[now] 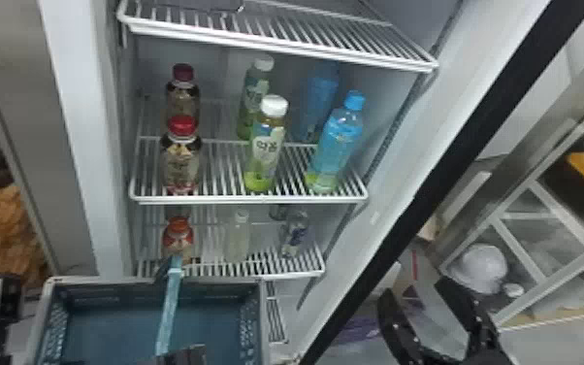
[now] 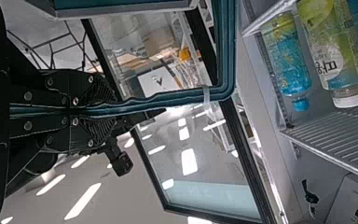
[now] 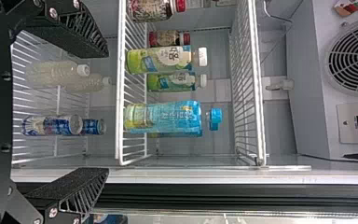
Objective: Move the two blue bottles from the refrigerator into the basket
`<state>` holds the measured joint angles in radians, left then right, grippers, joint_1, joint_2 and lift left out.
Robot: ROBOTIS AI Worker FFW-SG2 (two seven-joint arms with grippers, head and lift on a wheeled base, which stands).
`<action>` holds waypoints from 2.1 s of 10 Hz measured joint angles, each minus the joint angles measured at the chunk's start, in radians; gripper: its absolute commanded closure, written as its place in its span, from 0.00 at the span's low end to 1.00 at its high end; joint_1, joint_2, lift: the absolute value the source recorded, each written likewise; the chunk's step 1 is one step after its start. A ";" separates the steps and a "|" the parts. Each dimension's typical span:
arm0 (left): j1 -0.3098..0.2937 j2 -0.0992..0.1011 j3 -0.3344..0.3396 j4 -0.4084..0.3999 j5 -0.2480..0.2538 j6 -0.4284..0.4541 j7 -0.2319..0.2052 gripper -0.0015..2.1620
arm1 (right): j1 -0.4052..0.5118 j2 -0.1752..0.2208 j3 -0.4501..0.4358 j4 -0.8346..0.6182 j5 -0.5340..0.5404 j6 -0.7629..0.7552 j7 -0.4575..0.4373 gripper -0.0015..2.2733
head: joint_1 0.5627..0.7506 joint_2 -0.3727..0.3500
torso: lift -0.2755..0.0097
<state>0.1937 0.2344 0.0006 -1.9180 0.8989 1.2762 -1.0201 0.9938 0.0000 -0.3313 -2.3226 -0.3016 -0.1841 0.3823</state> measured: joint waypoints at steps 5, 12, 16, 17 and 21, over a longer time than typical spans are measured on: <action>0.000 -0.005 0.004 0.000 0.004 0.000 0.002 0.54 | -0.018 0.000 0.000 0.010 -0.002 0.000 0.000 0.06 | 0.70 0.03 | 0.97; -0.011 -0.018 0.004 -0.003 0.005 0.000 0.003 0.54 | -0.116 0.000 0.005 0.020 0.022 0.037 -0.035 0.06 | 0.70 0.03 | 0.97; -0.015 -0.023 0.000 -0.003 0.008 -0.002 0.003 0.54 | -0.236 0.000 0.031 0.075 0.044 0.086 -0.077 0.06 | 0.70 0.03 | 0.97; -0.017 -0.024 -0.002 -0.003 0.008 -0.002 0.003 0.54 | -0.262 0.000 0.038 0.085 0.048 0.099 -0.084 0.06 | 0.70 0.03 | 0.97; -0.022 -0.024 -0.008 -0.003 0.008 -0.002 0.005 0.54 | -0.359 0.000 0.065 0.113 0.060 0.158 -0.125 0.06 | 0.70 0.03 | 0.97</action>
<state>0.1717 0.2101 -0.0075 -1.9205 0.9066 1.2737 -1.0151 0.6346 0.0000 -0.2666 -2.2092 -0.2414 -0.0261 0.2576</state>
